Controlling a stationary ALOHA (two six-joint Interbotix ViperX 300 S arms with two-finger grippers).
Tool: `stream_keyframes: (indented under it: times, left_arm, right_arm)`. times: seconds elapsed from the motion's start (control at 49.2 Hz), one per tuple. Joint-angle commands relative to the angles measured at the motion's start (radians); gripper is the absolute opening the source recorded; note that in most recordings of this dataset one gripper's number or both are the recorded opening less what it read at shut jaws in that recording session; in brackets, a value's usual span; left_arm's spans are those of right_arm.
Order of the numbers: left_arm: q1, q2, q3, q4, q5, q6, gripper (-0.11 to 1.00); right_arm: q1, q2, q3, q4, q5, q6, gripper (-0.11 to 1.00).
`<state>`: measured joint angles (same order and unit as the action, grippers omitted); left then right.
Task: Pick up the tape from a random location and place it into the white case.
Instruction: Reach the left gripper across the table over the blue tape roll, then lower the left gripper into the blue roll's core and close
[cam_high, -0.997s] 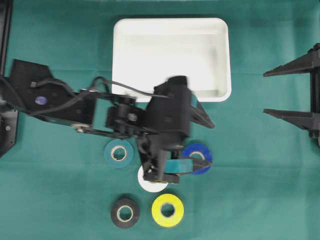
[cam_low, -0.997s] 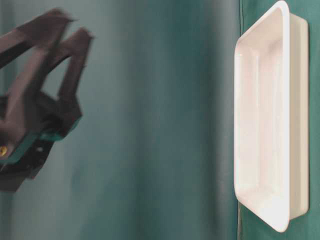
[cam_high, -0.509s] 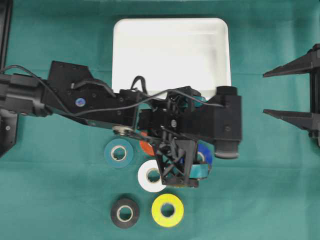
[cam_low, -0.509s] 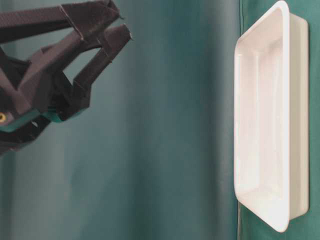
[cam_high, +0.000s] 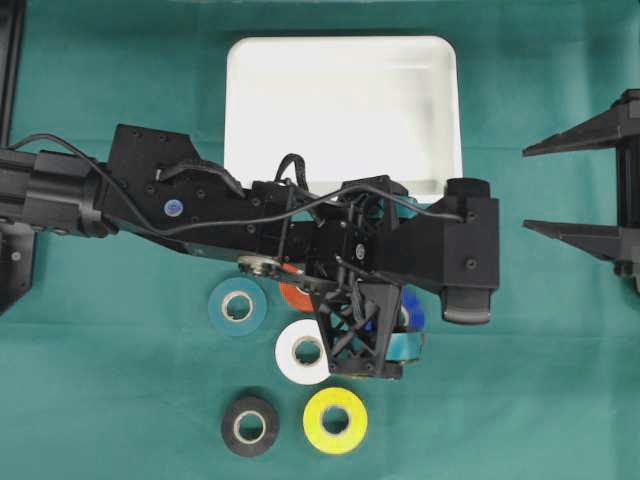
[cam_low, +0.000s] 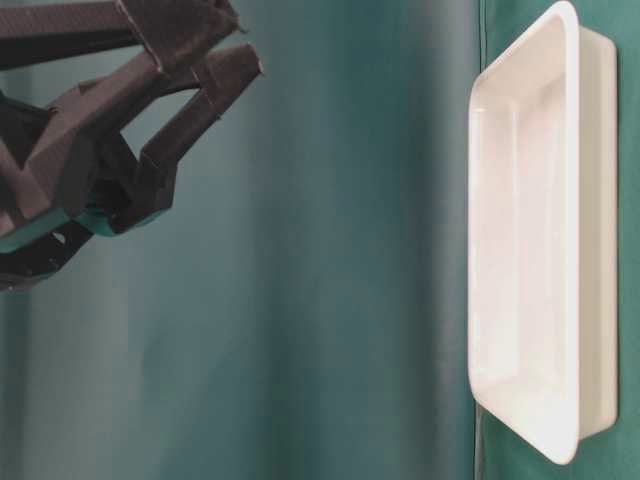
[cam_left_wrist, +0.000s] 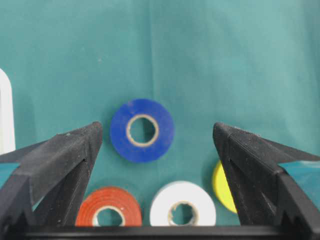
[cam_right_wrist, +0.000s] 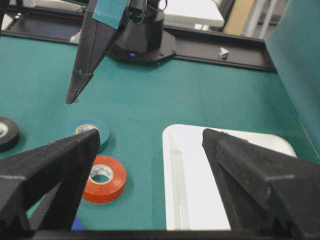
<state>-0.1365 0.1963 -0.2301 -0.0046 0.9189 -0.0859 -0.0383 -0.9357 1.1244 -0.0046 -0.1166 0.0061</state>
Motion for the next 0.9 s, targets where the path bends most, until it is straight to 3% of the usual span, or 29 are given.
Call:
stream_keyframes:
  times: [0.0, 0.488, 0.875]
  left_arm:
    - [-0.003, -0.015, -0.025, 0.003, -0.003, 0.002, 0.99]
    - [-0.006, -0.006, -0.003, 0.003, -0.031, 0.0, 0.99]
    - [-0.015, 0.04, 0.112, 0.003, -0.138, -0.051, 0.99]
  right_arm:
    - [-0.002, 0.008, -0.028, -0.002, -0.005, 0.003, 0.93]
    - [-0.002, 0.012, -0.028, -0.002, -0.005, 0.003, 0.93]
    - [-0.002, 0.012, -0.028, -0.002, -0.003, 0.003, 0.93]
